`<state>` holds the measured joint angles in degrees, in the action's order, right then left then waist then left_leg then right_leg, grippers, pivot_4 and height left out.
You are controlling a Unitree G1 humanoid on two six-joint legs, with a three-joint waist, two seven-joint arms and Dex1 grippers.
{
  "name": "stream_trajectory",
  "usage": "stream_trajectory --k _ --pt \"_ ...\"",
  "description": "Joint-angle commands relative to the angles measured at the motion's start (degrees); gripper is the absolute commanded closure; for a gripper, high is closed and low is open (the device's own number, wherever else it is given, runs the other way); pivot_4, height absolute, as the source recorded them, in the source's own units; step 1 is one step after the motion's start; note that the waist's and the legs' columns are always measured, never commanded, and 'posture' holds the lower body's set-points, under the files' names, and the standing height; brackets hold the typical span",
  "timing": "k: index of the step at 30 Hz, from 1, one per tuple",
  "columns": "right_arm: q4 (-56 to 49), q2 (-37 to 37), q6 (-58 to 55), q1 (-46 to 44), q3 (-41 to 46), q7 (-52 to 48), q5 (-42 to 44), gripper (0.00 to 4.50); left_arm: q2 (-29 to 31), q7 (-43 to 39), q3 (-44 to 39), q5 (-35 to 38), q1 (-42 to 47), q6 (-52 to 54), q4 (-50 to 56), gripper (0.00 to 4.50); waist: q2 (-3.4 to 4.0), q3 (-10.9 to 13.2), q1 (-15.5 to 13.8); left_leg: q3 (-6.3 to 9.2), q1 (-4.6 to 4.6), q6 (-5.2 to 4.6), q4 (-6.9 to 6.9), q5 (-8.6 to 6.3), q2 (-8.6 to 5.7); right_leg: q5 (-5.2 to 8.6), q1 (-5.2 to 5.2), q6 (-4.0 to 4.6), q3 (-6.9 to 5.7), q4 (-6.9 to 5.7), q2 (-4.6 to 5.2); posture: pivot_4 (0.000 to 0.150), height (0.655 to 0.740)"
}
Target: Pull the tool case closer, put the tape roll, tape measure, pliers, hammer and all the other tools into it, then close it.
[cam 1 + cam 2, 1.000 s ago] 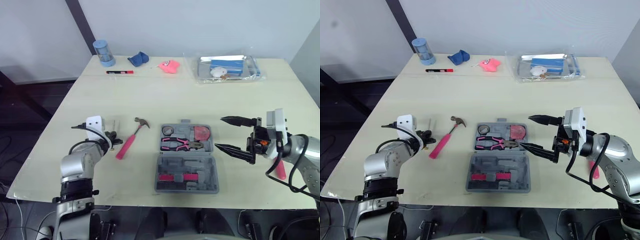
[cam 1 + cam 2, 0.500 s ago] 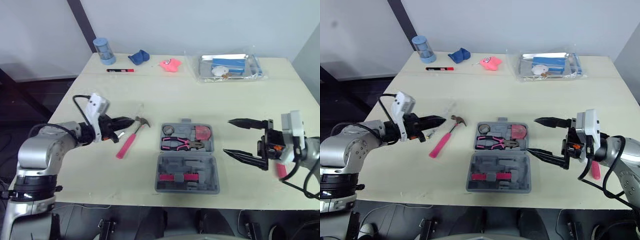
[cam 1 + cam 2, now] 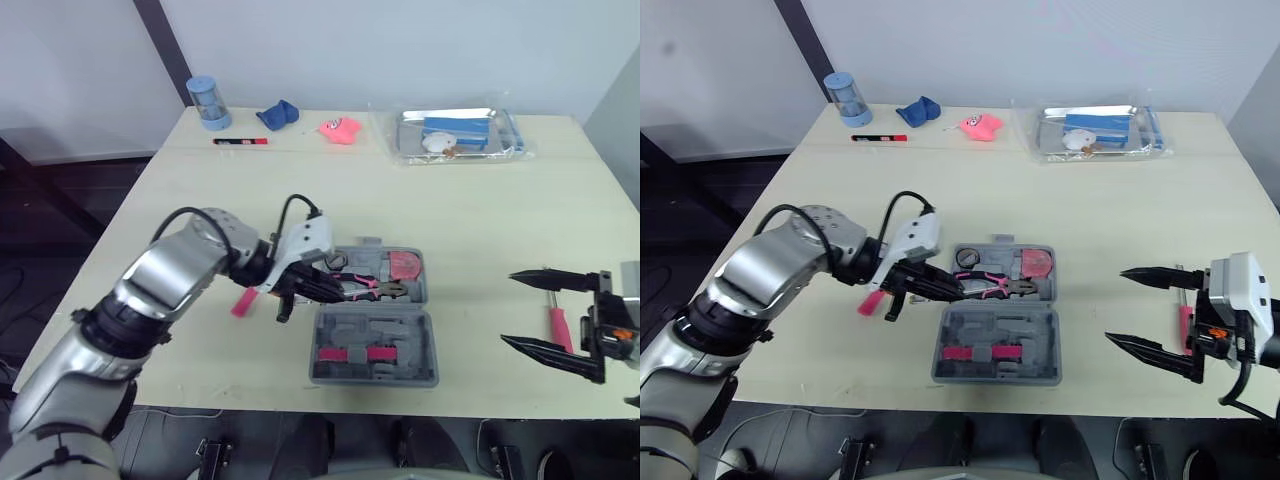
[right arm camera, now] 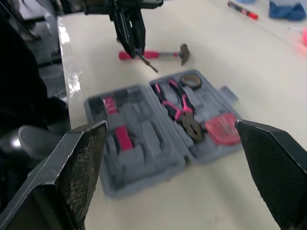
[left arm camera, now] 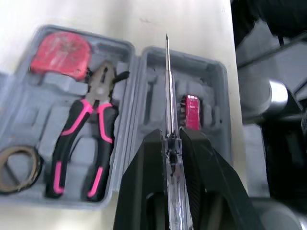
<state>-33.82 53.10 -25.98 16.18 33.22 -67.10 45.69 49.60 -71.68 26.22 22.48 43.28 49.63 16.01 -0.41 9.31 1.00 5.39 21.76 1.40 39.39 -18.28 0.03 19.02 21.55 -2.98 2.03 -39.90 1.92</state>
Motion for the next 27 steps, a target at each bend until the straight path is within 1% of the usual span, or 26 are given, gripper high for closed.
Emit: stream_trajectory --k 1,4,10,13,19,27 --pt "-0.76 0.65 0.17 1.68 3.47 -1.54 0.23 0.00 -2.31 0.40 4.39 -4.34 2.25 -0.50 -1.47 4.50 -0.01 0.00 -0.04 -0.01 0.01 0.01 0.00 0.00 0.00 0.00 0.01 0.00 0.01 0.00 0.00 0.150 0.7400" --pt "0.06 0.76 0.26 2.80 4.51 -2.41 -0.16 0.00 -5.94 2.80 7.07 -6.88 3.67 1.65 -2.72 4.50 -0.02 0.01 -0.22 -0.05 0.02 0.01 0.03 0.00 0.01 0.00 0.00 0.00 0.04 0.00 0.00 0.150 0.7400" --pt "1.15 0.90 0.86 2.40 3.35 -2.88 -1.28 0.00 -10.78 5.59 11.28 -10.87 3.91 3.22 -4.06 4.50 -0.02 0.01 -0.21 -0.09 0.01 0.00 0.07 0.00 0.02 0.00 0.00 -0.01 0.10 -0.01 0.00 0.150 0.7400" --pt "1.12 0.42 1.07 2.20 2.51 -2.62 -1.94 0.00 -12.73 6.69 13.97 -14.39 4.67 1.58 -6.43 4.50 -0.02 0.01 -0.25 -0.09 0.01 0.01 0.08 0.00 0.03 0.00 0.00 -0.01 0.10 -0.02 0.00 0.150 0.7400" --pt "0.71 -0.33 1.28 2.20 1.89 -2.22 -2.72 0.00 -14.39 6.06 15.72 -17.48 5.36 -0.14 -8.93 4.50 -0.02 0.01 -0.26 -0.10 0.01 0.01 0.09 0.01 0.03 0.00 0.01 -0.01 0.11 -0.03 0.00 0.150 0.7400" --pt "0.58 -0.84 1.79 3.04 2.38 -2.42 -3.28 0.00 -16.27 4.79 16.55 -19.07 5.42 -0.40 -10.39 4.50 -0.02 0.01 -0.29 -0.11 0.02 0.01 0.12 0.01 0.02 0.00 0.01 -0.01 0.11 -0.03 0.01 0.150 0.7400"
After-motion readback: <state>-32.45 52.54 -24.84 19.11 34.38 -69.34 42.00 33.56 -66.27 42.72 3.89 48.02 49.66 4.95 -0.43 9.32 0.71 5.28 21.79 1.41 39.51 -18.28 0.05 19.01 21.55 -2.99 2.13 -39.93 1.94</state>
